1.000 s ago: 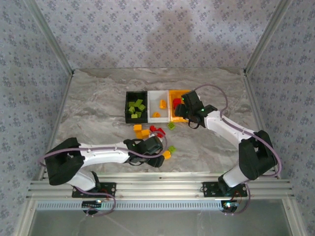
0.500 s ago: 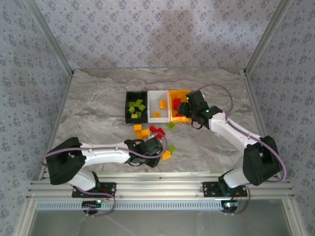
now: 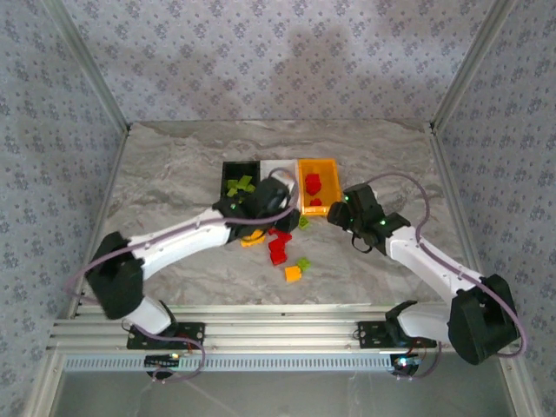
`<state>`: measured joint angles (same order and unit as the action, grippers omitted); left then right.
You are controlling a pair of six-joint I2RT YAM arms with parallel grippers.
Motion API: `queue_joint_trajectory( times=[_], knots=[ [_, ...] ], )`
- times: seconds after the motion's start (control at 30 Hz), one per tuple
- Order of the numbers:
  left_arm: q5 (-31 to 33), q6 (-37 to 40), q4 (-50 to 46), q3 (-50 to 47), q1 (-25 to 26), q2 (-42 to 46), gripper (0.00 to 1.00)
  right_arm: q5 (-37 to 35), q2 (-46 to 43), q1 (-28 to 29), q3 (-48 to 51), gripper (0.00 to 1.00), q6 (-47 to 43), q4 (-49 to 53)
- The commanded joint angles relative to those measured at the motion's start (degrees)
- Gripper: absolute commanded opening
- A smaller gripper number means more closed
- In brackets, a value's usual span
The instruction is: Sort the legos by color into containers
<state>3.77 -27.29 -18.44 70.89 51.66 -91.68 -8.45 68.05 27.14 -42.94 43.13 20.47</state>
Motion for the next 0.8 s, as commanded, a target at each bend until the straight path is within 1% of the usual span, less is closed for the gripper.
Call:
queue_joint_trajectory(
  times=[0.0,0.13,0.3,0.33,0.37,0.4,0.43,0.47,0.53,0.6,0.67,0.77],
  knots=[
    [-3.91,3.68,1.11,8.67,-2.44,-8.39,0.33,-1.85,-2.72,-0.43,2.0,0.64,1.91,2.92],
    [-5.08,4.99,-2.21,21.39,-3.2,-19.23,0.32,-1.79,-4.58,-0.64,3.75,0.64,2.32,4.21],
    [-4.91,5.09,-5.98,31.82,-3.56,-28.29,0.33,-1.62,-6.34,-0.72,5.13,0.64,2.66,4.52],
    [-5.04,4.9,-6.48,33.35,-3.67,-29.46,0.35,-1.53,-6.79,-0.76,5.23,0.64,2.76,4.56],
    [-5.12,4.66,-6.71,34.29,-3.71,-30.09,0.39,-1.42,-7.1,-0.69,5.5,0.64,2.72,4.5],
    [-5.25,4.3,-6.55,35.06,-3.75,-30.62,0.46,-1.09,-7.43,-0.62,5.72,0.64,2.68,4.21],
    [-5.48,3.82,-6.42,35.79,-3.69,-30.76,0.54,-0.6,-7.56,-0.76,5.78,0.65,2.42,3.93],
    [-5.52,3.52,-6.31,36.19,-3.75,-30.75,0.6,-0.13,-7.71,-0.75,5.92,0.65,2.17,3.59],
    [-5.79,3.21,-6.18,36.94,-3.75,-29.88,0.68,1.04,-7.92,-0.67,6.02,0.65,1.88,2.77],
    [-5.58,3.15,-5.84,36.43,-3.75,-27.94,0.74,2.26,-8.24,-0.37,6.22,0.65,1.44,1.64],
    [-5.44,2.97,-4.56,34.07,-3.76,-24.23,0.77,4.16,-8.29,-0.17,6.41,0.66,0.47,0.3],
    [-5.61,1.67,0.0,26.06,-3.74,-16.28,0.84,6.94,-7.7,1.31,6.33,0.66,-1.08,-1.99]
  ],
)
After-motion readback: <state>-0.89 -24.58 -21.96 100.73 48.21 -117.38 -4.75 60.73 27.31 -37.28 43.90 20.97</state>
